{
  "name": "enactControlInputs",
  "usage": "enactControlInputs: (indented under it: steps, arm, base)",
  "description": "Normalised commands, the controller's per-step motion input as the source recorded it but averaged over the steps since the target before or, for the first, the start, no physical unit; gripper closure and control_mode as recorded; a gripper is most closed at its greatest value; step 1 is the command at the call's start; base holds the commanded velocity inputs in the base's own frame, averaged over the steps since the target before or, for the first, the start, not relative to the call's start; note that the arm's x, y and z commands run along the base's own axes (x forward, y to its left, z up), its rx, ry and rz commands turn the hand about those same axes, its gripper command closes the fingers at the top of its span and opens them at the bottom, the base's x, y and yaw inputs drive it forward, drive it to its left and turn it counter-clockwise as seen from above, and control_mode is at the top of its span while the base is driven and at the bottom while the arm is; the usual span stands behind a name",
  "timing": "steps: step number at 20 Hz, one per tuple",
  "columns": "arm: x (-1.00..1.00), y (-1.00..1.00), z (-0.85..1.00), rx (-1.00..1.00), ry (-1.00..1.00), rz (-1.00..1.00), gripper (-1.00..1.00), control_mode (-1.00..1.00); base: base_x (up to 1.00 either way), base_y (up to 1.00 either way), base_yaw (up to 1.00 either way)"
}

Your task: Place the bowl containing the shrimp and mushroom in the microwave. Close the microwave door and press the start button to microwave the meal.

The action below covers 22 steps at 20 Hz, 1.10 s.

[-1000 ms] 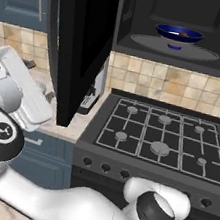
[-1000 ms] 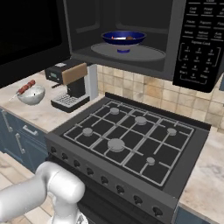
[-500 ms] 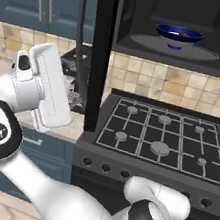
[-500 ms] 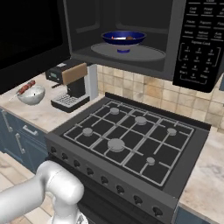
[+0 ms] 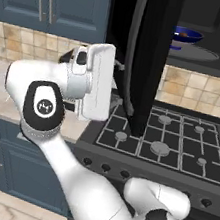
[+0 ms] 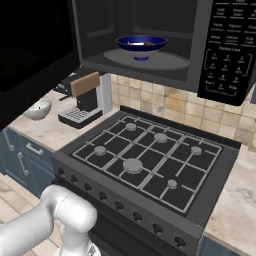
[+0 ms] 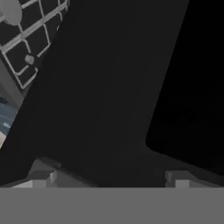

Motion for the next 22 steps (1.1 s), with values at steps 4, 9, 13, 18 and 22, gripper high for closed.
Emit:
enactControlInputs:
  steps: [4, 9, 13, 18, 22]
  arm:
    - [0.26, -1.0, 0.02, 0.21, -0.01, -0.18, -1.0, -1.0]
    - [0.12, -1.0, 0.19, 0.27, -0.03, -0.08, -1.0, -1.0]
    - [0.0, -1.0, 0.11, 0.33, -0.13, 0.0, -1.0, -1.0]
    - [0.22, -1.0, -0.09, 0.27, -0.17, 0.01, -1.0, -1.0]
    - [0.57, -0.97, -0.45, 0.06, -0.24, 0.0, -1.0, -1.0]
  base:
    - [0.0, 0.0, 0.0]
    - [0.0, 0.0, 0.0]
    - [0.0, 0.0, 0.0]
    - [0.0, 0.0, 0.0]
    - [0.0, 0.0, 0.0]
